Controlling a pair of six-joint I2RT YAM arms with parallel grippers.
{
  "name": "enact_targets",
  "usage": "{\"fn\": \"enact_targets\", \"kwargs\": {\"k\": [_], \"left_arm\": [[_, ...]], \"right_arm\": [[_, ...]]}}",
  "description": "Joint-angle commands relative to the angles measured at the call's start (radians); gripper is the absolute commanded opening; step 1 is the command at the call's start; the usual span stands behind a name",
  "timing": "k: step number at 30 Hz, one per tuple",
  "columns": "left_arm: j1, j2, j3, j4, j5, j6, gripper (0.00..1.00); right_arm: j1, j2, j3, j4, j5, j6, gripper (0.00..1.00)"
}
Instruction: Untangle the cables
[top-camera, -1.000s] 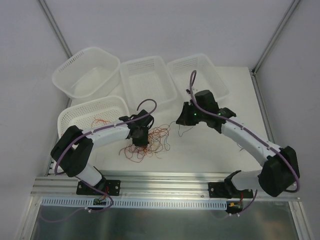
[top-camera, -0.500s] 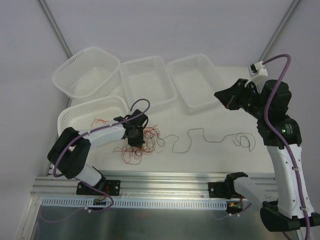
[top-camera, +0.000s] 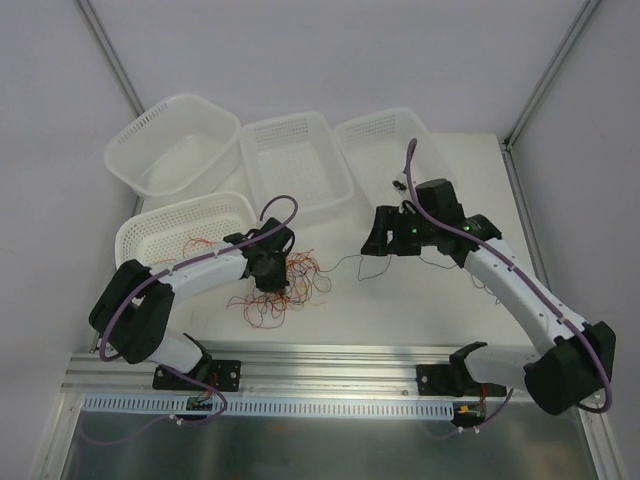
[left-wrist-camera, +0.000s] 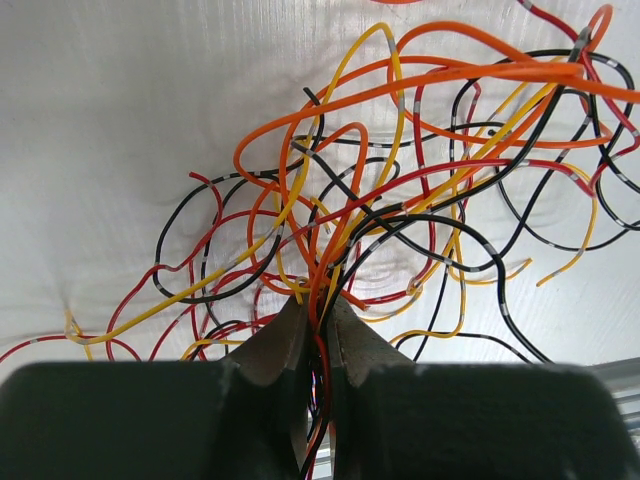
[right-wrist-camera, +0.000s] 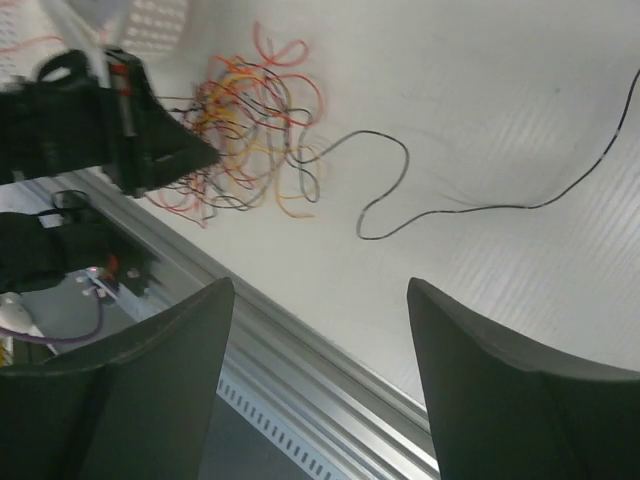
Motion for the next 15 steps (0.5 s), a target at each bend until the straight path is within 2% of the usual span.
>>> {"fn": "enact_targets", "kwargs": {"k": [1,4,9,12,15], "left_arm": [[0.003,-0.036,0.005,-0.019,0.007,-0.004,0.00],[0.004,-0.041,0.003,-0.019,0.007,-0.006,0.00],[0.004,-0.041,0.003,-0.019,0.006,-0.004,0.00],[0.003,-0.045,0.000,-0.019,0.007,-0.004,0.00],[0.004,-0.053,-0.004,-0.019,0.007,-0.006,0.00]], "right_arm": [[0.012,0.056,-0.024,0.058,0.079,-0.023,0.75],[0.026,0.144,-0.050,0.115,0.054,0.016,0.82],[0.063,0.294,-0.061,0.212,0.060,0.079,0.83],[0.083,0.363,-0.059,0.265,0.049,0.115,0.81],[0.095,0.406,-0.047,0.272,0.059,0.134,0.72]]}}
